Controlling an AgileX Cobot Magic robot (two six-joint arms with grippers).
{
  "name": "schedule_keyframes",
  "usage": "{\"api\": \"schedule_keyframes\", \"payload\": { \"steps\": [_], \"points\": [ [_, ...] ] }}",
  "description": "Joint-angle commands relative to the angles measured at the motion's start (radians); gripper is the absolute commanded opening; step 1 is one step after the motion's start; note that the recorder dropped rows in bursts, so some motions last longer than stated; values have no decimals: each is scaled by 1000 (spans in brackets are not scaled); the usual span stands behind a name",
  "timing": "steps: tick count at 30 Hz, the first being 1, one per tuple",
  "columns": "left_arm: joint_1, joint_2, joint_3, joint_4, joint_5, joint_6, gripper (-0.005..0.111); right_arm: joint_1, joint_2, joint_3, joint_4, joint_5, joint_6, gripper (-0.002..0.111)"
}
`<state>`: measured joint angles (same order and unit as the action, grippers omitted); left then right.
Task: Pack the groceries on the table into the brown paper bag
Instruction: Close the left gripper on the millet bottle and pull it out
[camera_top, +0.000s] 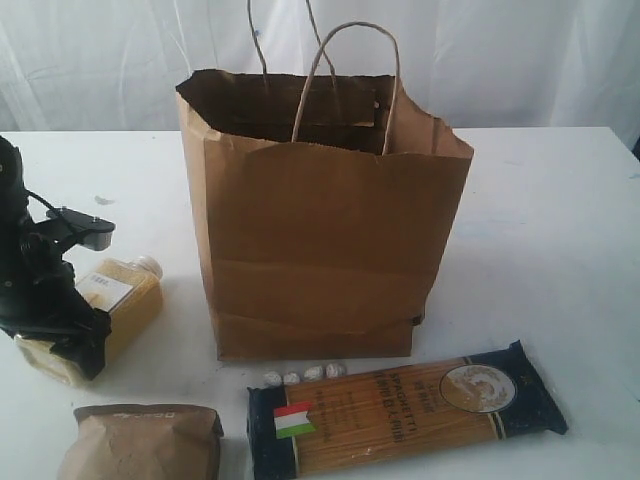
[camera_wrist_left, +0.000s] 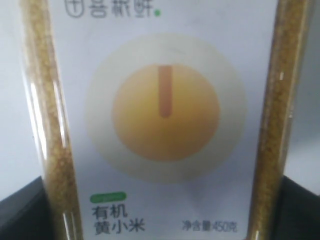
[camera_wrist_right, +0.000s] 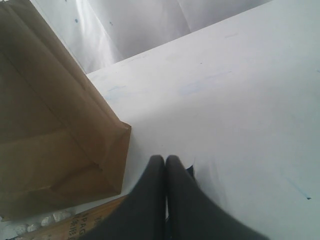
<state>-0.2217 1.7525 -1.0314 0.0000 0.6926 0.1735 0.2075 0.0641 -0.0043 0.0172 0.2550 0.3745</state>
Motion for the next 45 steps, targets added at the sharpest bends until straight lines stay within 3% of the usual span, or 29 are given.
{"api": "schedule_keyframes", "payload": {
  "steps": [1,7,14,24,45],
  "points": [
    [0,-8,-6,-16,56,-25,77,-8,-3,4,-10,-10,1,0],
    [0,-8,-6,12,7,-74,105,-8,-3,4,-10,-10,1,0],
    [0,-8,-12,36,2,-74,105,-8,-3,4,-10,-10,1,0],
    [0,-8,-146,16,58,-70,105,-8,-3,4,-8,-10,1,0],
    [0,104,-148,-28,-93,-36,105,-8,-3,4,-10,-10,1,0]
  ]
}}
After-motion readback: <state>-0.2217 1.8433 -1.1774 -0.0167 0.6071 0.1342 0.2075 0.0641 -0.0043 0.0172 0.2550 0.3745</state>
